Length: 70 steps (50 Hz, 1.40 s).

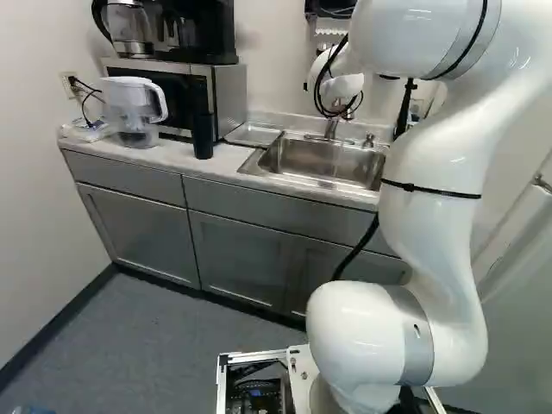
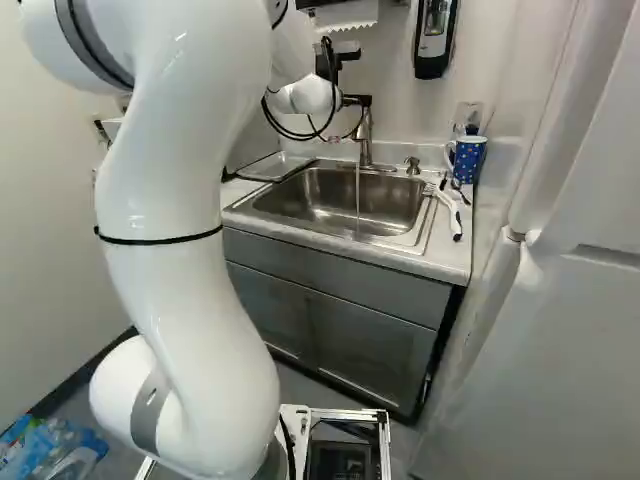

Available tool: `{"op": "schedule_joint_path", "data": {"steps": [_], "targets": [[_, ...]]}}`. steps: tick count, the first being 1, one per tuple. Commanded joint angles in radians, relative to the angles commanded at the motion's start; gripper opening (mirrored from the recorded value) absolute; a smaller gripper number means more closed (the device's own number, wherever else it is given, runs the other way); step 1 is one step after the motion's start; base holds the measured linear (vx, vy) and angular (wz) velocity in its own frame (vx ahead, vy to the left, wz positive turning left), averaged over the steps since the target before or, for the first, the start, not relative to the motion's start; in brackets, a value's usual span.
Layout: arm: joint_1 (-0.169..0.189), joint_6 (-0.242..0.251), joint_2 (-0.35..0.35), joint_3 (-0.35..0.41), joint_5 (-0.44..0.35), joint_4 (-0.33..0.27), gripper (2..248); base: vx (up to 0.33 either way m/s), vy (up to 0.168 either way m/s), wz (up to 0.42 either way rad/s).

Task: Rinse the cup and place it in the tray

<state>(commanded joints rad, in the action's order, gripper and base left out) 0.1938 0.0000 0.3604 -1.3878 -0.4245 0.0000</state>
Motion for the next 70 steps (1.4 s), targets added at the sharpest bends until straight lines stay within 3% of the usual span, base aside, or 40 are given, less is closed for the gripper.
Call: {"op": "schedule_joint_path", "data": {"steps": [24, 56, 70], "targets": [[-0.001, 0.0, 0.013, -0.016, -0.001, 0.0, 247, 0.0, 0.0, 0.0], [-0.06, 0.0, -0.109, 0.125, 0.0, 0.0, 247, 0.0, 0.0, 0.0], [-0.081, 0.0, -0.174, 0.198, 0.041, 0.0, 247, 0.0, 0.0, 0.0]]}}
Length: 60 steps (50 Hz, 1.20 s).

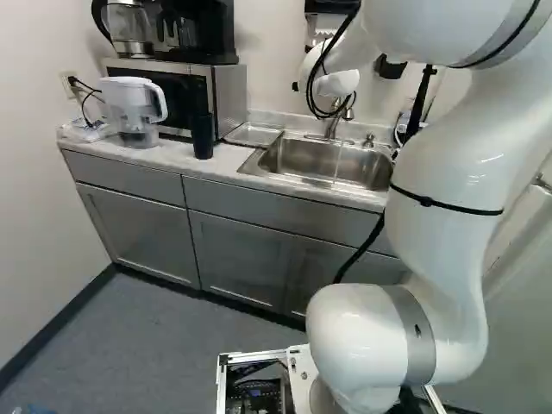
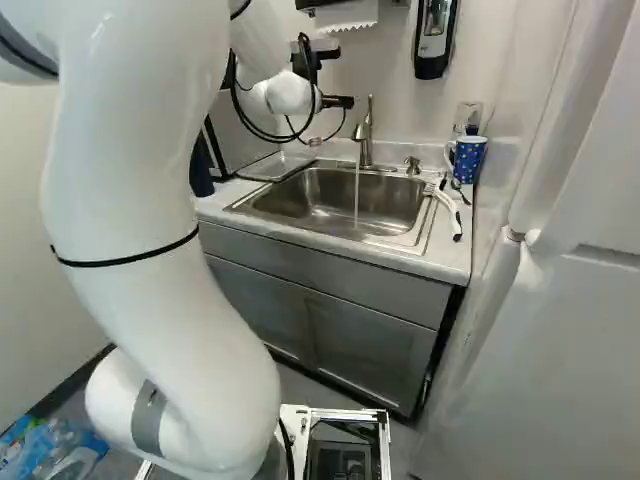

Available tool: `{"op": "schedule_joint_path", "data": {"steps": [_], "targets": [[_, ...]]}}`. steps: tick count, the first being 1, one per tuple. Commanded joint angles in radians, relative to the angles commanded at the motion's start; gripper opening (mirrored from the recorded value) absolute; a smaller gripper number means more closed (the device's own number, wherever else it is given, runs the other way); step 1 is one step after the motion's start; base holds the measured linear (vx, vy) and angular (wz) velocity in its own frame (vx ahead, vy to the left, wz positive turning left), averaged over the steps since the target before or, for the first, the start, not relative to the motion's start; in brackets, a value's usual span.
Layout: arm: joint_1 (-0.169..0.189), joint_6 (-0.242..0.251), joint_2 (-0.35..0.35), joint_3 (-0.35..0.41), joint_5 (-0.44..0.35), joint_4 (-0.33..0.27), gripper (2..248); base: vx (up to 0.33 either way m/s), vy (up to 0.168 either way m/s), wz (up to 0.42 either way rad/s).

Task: Rinse the cup and place it in the tray

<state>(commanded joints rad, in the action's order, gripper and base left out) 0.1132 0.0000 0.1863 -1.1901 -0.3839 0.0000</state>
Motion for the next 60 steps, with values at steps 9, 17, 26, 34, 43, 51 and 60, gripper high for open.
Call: {"op": "schedule_joint_path", "data": {"steps": [9, 17, 26, 34, 43, 51, 60], "targets": [[-0.013, 0.0, -0.043, 0.046, 0.038, 0.0, 247, 0.0, 0.0, 0.0], [-0.023, 0.0, -0.078, 0.084, 0.072, 0.0, 247, 0.0, 0.0, 0.0], [-0.032, 0.0, -0.119, 0.127, 0.115, 0.0, 247, 0.0, 0.0, 0.0], [-0.036, 0.0, -0.154, 0.163, 0.161, 0.0, 247, 0.0, 0.0, 0.0], [-0.035, 0.0, -0.17, 0.179, 0.222, 0.0, 247, 0.0, 0.0, 0.0], [-0.035, 0.0, -0.175, 0.184, 0.28, 0.0, 247, 0.0, 0.0, 0.0], [-0.035, 0.0, -0.18, 0.189, 0.348, 0.0, 247, 0.0, 0.0, 0.0]]}}
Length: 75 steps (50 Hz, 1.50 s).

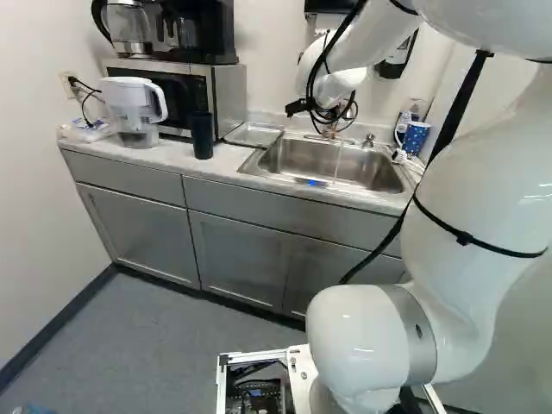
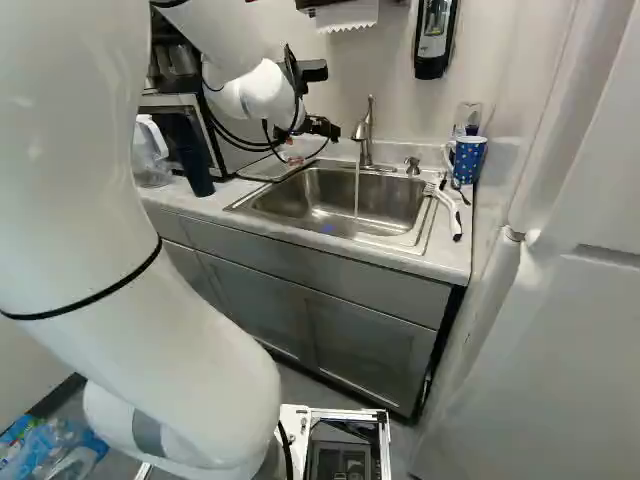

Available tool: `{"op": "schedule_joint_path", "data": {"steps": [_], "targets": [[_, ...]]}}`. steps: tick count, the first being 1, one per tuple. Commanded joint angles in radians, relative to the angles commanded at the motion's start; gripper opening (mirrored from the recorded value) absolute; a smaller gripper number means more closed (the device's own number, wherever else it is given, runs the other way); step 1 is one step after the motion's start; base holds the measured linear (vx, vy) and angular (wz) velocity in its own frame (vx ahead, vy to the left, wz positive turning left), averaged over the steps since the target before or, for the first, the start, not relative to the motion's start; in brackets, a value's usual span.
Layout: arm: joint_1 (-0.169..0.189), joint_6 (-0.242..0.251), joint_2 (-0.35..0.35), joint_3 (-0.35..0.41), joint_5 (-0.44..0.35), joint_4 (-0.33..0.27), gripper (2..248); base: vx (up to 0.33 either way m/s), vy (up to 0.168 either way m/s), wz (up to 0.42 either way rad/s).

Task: Rinse the cup and place it in the tray

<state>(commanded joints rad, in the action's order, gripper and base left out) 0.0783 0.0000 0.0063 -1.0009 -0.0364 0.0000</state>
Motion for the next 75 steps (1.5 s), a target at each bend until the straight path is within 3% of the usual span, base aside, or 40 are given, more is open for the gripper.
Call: {"op": "schedule_joint_path", "data": {"steps": [18, 38, 75], "targets": [[0.007, 0.0, -0.015, 0.016, 0.135, 0.0, 247, 0.0, 0.0, 0.0], [0.045, 0.0, -0.047, 0.047, 0.282, 0.0, 247, 0.0, 0.0, 0.0], [0.132, 0.0, -0.097, 0.095, 0.28, 0.0, 247, 0.0, 0.0, 0.0]]}}
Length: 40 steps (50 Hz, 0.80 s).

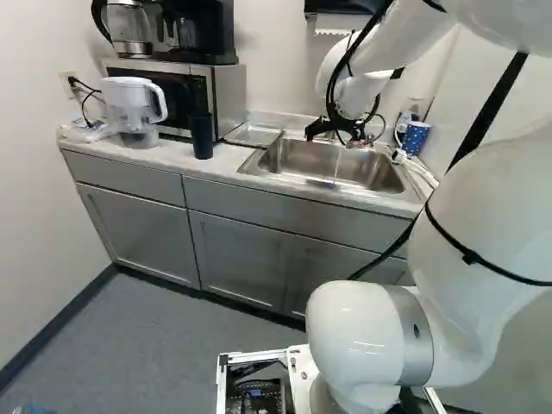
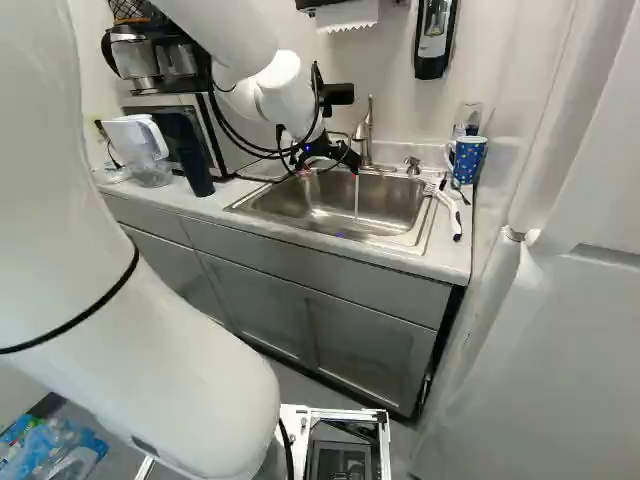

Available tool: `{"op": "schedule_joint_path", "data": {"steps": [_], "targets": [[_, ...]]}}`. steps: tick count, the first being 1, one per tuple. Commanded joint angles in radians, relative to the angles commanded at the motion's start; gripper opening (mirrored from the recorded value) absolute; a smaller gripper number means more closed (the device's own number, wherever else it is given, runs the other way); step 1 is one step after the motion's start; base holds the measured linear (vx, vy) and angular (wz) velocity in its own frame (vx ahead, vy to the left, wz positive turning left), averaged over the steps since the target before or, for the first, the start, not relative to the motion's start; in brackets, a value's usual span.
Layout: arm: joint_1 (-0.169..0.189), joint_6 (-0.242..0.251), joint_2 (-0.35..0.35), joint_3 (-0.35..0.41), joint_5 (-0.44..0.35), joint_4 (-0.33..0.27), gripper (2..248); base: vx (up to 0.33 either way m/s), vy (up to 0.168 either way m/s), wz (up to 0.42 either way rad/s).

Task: Rinse the cup and place it in the tray

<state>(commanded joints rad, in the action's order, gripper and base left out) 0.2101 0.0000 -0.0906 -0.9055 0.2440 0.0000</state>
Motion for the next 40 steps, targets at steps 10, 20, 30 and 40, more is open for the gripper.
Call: {"op": "schedule_joint_path", "data": {"steps": [10, 20, 30, 40], "targets": [[0.024, 0.0, -0.011, 0.011, 0.0, 0.0, 247, 0.0, 0.0, 0.0], [0.024, 0.0, -0.011, 0.011, 0.0, 0.0, 247, 0.0, 0.0, 0.0], [0.024, 0.0, -0.011, 0.011, 0.0, 0.0, 247, 0.0, 0.0, 0.0], [0.013, 0.0, -0.015, 0.015, 0.0, 0.0, 247, 0.0, 0.0, 0.0]]}}
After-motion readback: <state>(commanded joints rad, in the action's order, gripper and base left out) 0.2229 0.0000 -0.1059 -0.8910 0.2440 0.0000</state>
